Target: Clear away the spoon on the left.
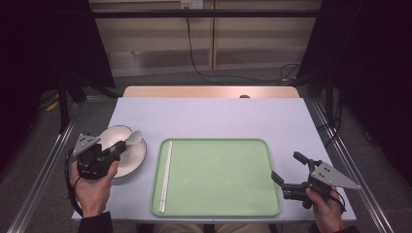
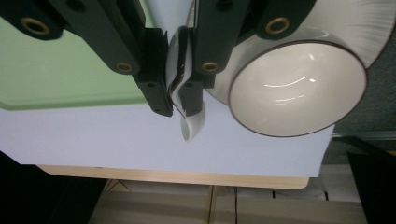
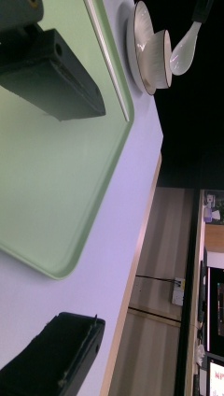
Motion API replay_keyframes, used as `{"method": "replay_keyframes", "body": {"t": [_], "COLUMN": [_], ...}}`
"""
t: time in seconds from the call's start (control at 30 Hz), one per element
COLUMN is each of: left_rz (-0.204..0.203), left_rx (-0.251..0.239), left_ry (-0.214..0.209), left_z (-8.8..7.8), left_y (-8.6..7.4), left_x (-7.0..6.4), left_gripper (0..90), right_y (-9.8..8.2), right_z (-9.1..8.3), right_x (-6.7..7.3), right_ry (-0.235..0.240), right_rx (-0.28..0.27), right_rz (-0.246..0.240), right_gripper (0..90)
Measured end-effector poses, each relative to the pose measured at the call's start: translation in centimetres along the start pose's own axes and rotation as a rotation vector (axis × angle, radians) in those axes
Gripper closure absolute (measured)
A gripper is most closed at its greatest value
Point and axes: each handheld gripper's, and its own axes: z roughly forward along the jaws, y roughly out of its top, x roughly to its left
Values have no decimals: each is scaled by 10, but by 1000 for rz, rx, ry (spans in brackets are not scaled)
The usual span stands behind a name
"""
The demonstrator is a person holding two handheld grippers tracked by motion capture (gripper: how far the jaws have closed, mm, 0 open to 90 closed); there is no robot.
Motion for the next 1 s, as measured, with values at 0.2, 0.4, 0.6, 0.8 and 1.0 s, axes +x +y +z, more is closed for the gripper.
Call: {"method": "replay_keyframes", "body": {"t": [0.2,0.4,0.6,0.8,1.0], "left_rz": [3,-9,-3,-1,13], "left_rx": [-14,0,18,30,54], "left_ry": [-29,-73,-102,-120,-145], "left_z": [2,17,31,43,60], "left_y": [-9,-20,-26,-28,-33], "left_x": [-16,-30,-41,-53,-66], "left_gripper": [846,846,846,846,847], "right_y": [0,0,0,0,0], "right_z": [-1,-1,-1,-1,-1], "right_x": [0,0,1,0,1], "right_ry": [5,2,6,9,10], "right_rx": [-6,-5,-4,-6,-6], "right_rz": [2,0,2,0,-1], "right_gripper": [5,5,5,5,5]}}
